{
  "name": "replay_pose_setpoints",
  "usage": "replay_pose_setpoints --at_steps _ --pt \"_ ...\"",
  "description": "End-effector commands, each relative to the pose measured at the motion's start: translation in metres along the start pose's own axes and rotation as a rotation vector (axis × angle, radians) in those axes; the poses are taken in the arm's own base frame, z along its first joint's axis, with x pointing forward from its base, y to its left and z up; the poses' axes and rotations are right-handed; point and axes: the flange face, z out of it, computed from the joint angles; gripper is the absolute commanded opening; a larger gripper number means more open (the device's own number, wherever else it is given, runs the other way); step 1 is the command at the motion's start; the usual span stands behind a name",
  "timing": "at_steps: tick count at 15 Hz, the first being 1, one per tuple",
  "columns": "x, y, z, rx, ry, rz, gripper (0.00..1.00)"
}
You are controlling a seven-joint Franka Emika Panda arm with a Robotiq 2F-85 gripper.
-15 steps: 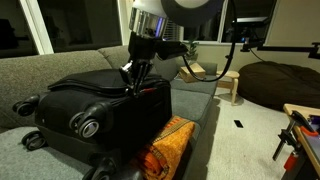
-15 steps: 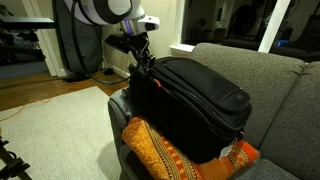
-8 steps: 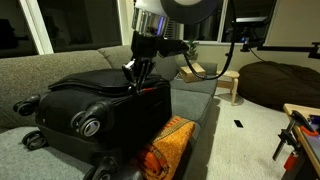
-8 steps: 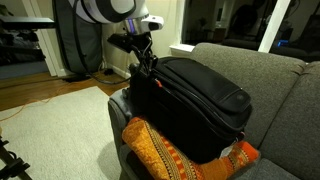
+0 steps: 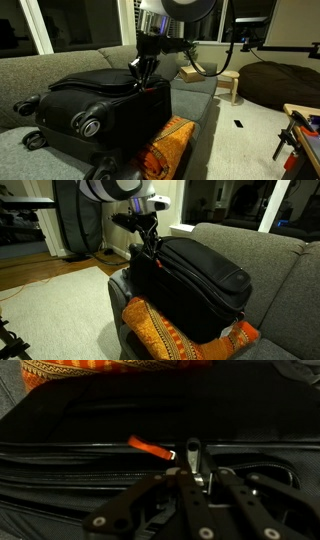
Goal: Slide the zip to the right
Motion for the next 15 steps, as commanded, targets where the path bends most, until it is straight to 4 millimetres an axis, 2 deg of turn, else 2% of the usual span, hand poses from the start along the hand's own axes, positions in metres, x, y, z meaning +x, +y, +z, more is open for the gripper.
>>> replay_pose_setpoints --at_steps 1,15 --pt "0.002 0.032 -0.018 -0.017 -0.006 0.032 0.06" --pt "0.0 0.087 -0.014 -0.062 -0.011 0.123 0.06"
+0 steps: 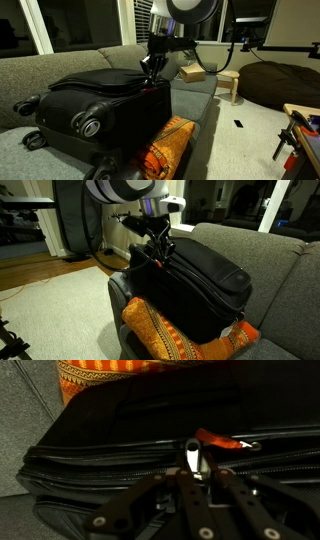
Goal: Slide the zip to the right
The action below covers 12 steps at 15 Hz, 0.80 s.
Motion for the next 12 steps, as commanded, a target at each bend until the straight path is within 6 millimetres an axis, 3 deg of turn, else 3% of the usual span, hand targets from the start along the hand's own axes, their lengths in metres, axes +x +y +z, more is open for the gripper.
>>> replay_pose_setpoints --at_steps 1,12 --pt "-0.005 0.031 -0.013 -0.02 -0.006 0.036 0.06" --pt "0.004 0.074 0.0 -0.059 -0.016 0.095 0.06"
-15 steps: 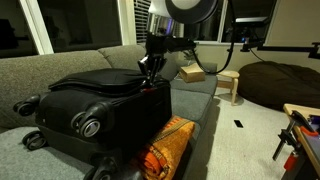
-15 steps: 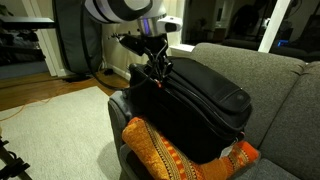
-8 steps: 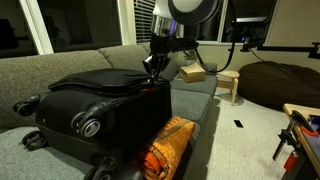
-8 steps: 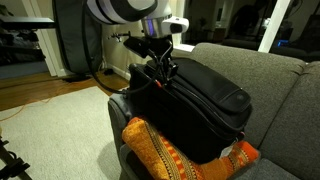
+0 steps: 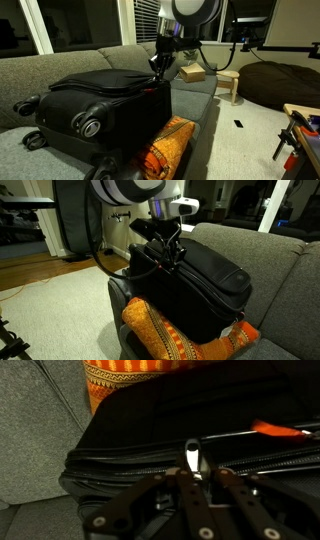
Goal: Slide the zip to the right
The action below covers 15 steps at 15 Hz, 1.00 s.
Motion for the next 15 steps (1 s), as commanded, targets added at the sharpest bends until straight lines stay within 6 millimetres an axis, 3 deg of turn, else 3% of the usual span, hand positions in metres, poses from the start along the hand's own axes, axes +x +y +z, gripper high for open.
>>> replay_pose_setpoints --at_steps 1,12,15 --pt "0.001 0.03 -0.001 -0.019 -0.015 0.029 0.06" --pt "-0.012 0.057 0.012 -0.038 -0.029 0.066 0.06" --pt "-0.018 0.082 0.02 -0.061 -0.048 0.104 0.06"
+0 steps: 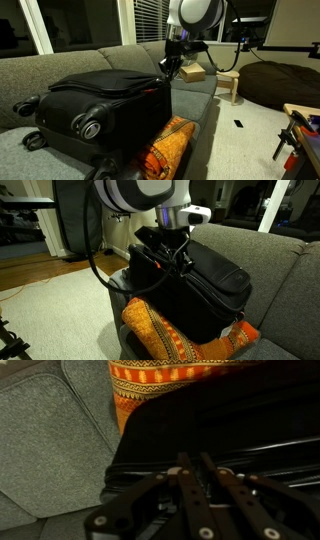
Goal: Slide the zip to the right
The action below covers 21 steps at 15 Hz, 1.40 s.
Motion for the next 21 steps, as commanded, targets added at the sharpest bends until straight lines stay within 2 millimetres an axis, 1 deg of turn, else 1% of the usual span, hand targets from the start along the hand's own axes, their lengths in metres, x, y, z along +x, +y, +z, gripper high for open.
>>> replay_pose_setpoints --at_steps 1,3,4,5,6,7,9,12,14,16,18,21 --pt "-0.009 0.042 0.009 -0.028 -0.021 0.047 0.06" --pt "-0.009 0.059 0.013 -0.041 -0.032 0.072 0.06" --pt "-0.01 0.063 0.014 -0.045 -0.039 0.08 0.09" --pt "-0.011 0.065 0.013 -0.044 -0.043 0.084 0.41" --pt "-0.013 0.063 0.012 -0.041 -0.048 0.079 0.37" --pt "-0.015 0.061 0.011 -0.037 -0.05 0.069 0.38" --pt "-0.009 0.049 0.006 -0.018 -0.059 0.038 0.49" --pt "-0.004 0.033 0.006 0.006 -0.076 -0.012 0.69" --pt "0.0 0.026 0.004 0.01 -0.081 -0.053 0.81" --pt "0.006 0.021 0.002 0.005 -0.085 -0.1 0.96" --pt "0.013 0.02 0.0 0.0 -0.084 -0.141 1.0" --pt "0.022 0.02 -0.004 0.005 -0.084 -0.194 1.0"
